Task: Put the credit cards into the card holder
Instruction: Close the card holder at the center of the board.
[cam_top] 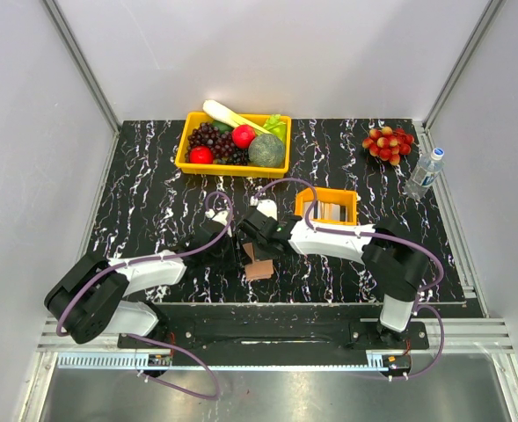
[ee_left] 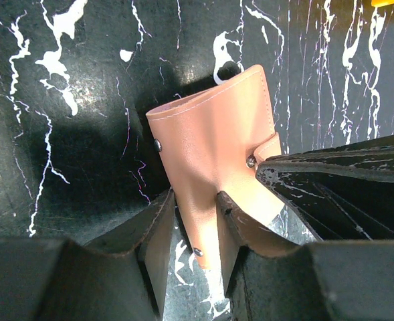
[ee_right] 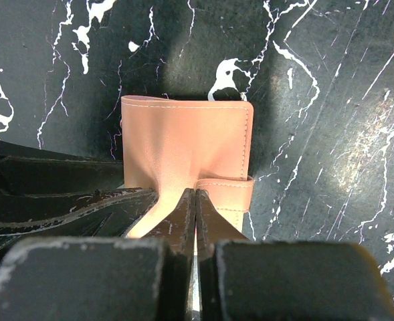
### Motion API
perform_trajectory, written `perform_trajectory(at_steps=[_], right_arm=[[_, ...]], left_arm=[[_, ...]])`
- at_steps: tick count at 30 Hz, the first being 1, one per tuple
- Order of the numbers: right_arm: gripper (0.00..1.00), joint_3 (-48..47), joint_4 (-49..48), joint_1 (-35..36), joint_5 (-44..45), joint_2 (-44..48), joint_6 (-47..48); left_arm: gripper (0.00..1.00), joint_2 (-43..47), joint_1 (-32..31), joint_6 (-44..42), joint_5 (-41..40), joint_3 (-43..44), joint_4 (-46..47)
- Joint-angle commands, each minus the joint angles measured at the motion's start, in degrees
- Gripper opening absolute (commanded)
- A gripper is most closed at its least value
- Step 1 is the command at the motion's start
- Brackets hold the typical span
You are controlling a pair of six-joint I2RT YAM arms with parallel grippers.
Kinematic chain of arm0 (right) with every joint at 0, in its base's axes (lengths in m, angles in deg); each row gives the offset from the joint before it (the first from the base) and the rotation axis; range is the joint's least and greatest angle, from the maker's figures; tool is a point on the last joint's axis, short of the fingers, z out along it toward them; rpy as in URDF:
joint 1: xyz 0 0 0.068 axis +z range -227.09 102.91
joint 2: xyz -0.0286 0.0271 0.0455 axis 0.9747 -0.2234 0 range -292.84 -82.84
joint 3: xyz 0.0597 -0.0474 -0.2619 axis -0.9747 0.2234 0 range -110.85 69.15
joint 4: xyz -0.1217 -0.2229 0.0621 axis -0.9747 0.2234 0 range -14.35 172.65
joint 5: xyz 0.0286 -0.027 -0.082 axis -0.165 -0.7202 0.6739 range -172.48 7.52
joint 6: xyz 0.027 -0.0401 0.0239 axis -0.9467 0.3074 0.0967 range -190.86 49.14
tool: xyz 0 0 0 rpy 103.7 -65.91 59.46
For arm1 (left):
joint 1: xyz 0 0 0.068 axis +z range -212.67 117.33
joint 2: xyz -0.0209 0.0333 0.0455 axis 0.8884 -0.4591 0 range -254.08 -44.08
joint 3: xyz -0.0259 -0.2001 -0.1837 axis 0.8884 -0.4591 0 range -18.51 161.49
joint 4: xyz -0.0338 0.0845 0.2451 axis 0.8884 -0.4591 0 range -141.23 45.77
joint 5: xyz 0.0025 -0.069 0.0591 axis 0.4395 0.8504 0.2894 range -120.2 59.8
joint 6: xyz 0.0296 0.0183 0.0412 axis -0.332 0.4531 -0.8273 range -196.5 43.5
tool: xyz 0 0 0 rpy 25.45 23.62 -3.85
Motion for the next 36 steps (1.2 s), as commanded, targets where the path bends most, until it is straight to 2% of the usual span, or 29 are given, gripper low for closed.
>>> perform_trajectory(at_steps=[1,18,26,30,36], right_arm=[[0.0,-0.4,-1.6,0.4,0.1,-1.2,-0.1],[0.0,-0.1,1.3,0.1,3.9,-4.2,-0.5],[0.0,3.5,0.7,0.1,4.0,-3.7,-2.0],[0.0,4.4,-1.3,0.3,3.2,-2.7,-2.1],[0.0,4.8,-2.5,-0.1,4.5,3.9,-1.5]], left_arm=[[0.35,-0.8,0.0,-0.6,0.7,0.3,0.0],[0.34,-0.7,0.1,-0.6,1.1,0.1,0.2],[0.33,-0.4,0.0,-0.5,1.1,0.0,0.1],[0.33,-0.5,0.0,-0.4,1.0,0.1,0.2],[0.33,-0.5,0.1,-0.4,0.6,0.3,-0.1]])
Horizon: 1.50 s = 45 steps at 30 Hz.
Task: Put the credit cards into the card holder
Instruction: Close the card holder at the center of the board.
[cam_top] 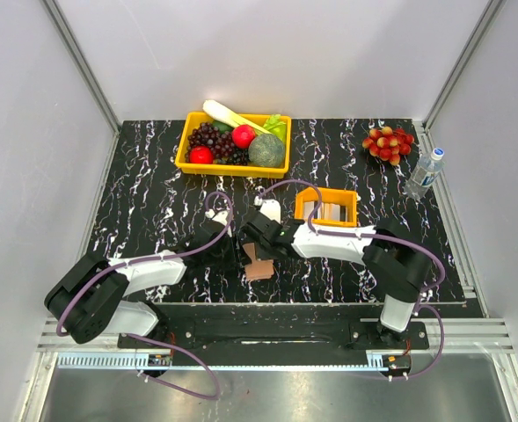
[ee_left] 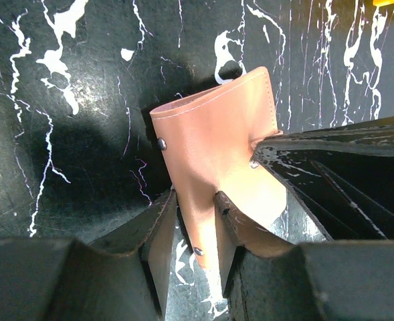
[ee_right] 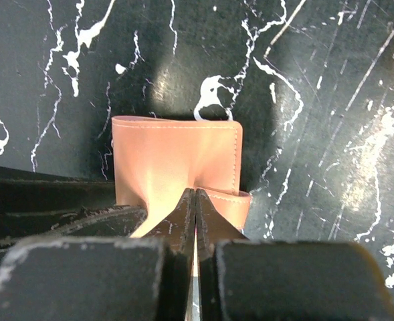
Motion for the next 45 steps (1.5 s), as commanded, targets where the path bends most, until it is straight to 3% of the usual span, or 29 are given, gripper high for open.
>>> perform_trajectory(at_steps=[1,21,29,34,39,45], right_arm=[[0.0,1.5,3.0,0.0,0.9,4.2,-0.4],[0.0,10.3,-9.8,0.0,2.8,8.9,-9.3],[0.17,11.2,-7.4,0.1,1.6,10.4,-7.1],[0.2,9.1,-5.0,0.3,1.5,9.3,-5.4],[0.18,6.1,-0.6,1.0,4.1,8.5,-3.7],[0.04,2.2,4.5,1.8,6.9,7.2,-1.7]], left_arm=[[0.33,-0.5,0.0,-0.4,0.5,0.3,-0.1],[0.33,0.2,0.0,-0.4,0.0,-0.2,-0.2],[0.33,-0.2,0.0,-0.5,0.2,-0.1,0.0],[0.33,-0.3,0.0,-0.5,0.3,-0.2,0.1],[0.33,-0.1,0.0,-0.5,0.4,0.0,-0.1],[0.33,-0.4,0.0,-0.6,0.6,0.1,0.1]])
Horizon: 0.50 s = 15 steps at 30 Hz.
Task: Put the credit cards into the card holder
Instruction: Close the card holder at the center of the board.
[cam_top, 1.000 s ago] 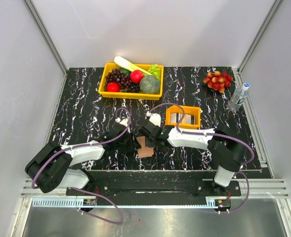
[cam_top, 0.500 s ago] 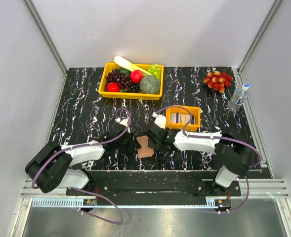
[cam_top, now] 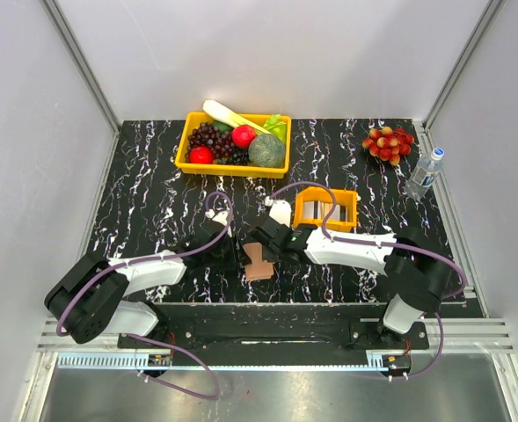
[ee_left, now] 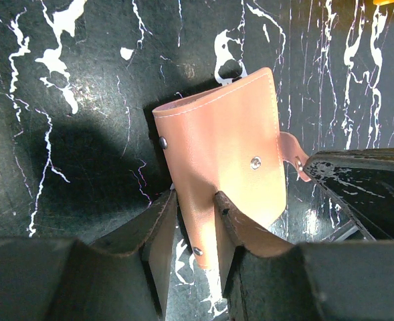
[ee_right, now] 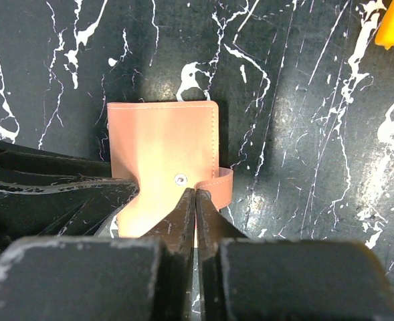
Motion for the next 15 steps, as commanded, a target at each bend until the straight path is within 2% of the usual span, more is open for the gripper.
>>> perform_trajectory(at_steps=[1,3,9,15], right_arm=[[0.02,-4.0,5.2,0.9,4.6,-0.8,2.3],[0.01,-4.7,6.6,0.9,5.2,-1.0,2.8],[0.1,-4.9,8.3,0.9,5.1,-0.8,3.4],[0.13,-5.6,8.5,1.0,4.5,-1.6,3.7]], left_arm=[[0.33,-0.4,0.0,-0.6,0.5,0.1,0.2],[0.33,-0.4,0.0,-0.6,0.7,0.2,0.2],[0.33,-0.5,0.0,-0.9,1.0,0.5,0.1],[0.33,-0.8,0.0,-0.9,1.3,0.8,0.3]])
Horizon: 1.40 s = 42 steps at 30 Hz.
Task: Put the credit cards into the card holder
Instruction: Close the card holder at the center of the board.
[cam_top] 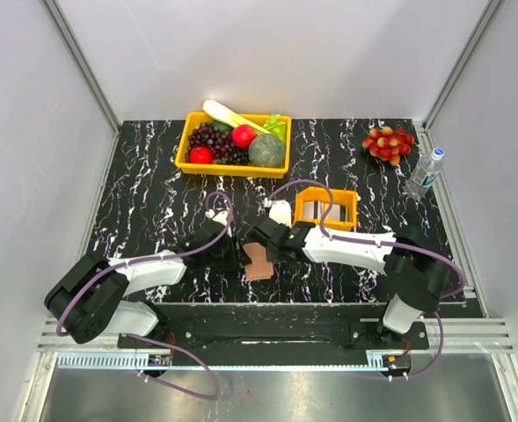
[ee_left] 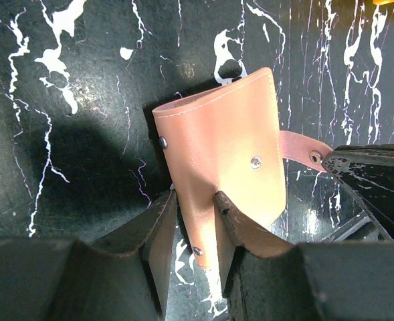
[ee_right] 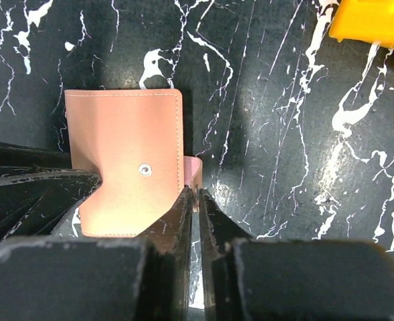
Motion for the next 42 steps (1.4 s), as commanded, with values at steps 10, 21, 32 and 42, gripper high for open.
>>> perform_trajectory(at_steps=[10,21,32,42], right_arm=[[0.0,-3.2,1.8,0.5,1.9,-1.2,0.9],[0.0,-3.6,-3.4,0.5,-4.6,-3.0,-1.3],[0.0,-4.5,-5.0,0.5,-5.4,-5.1,-1.9],[0.0,-3.4,-7.1,0.5,-6.0,-4.0,-1.6]], left_arm=[[0.32,-0.5,0.0,-0.9,1.2,0.7,0.2],[0.3,-1.5,0.0,-0.8,1.9,0.7,1.1],[0.29,-1.7,0.0,-0.9,1.9,0.6,1.2],[0.29,-2.1,0.0,-0.9,2.1,0.6,1.5]])
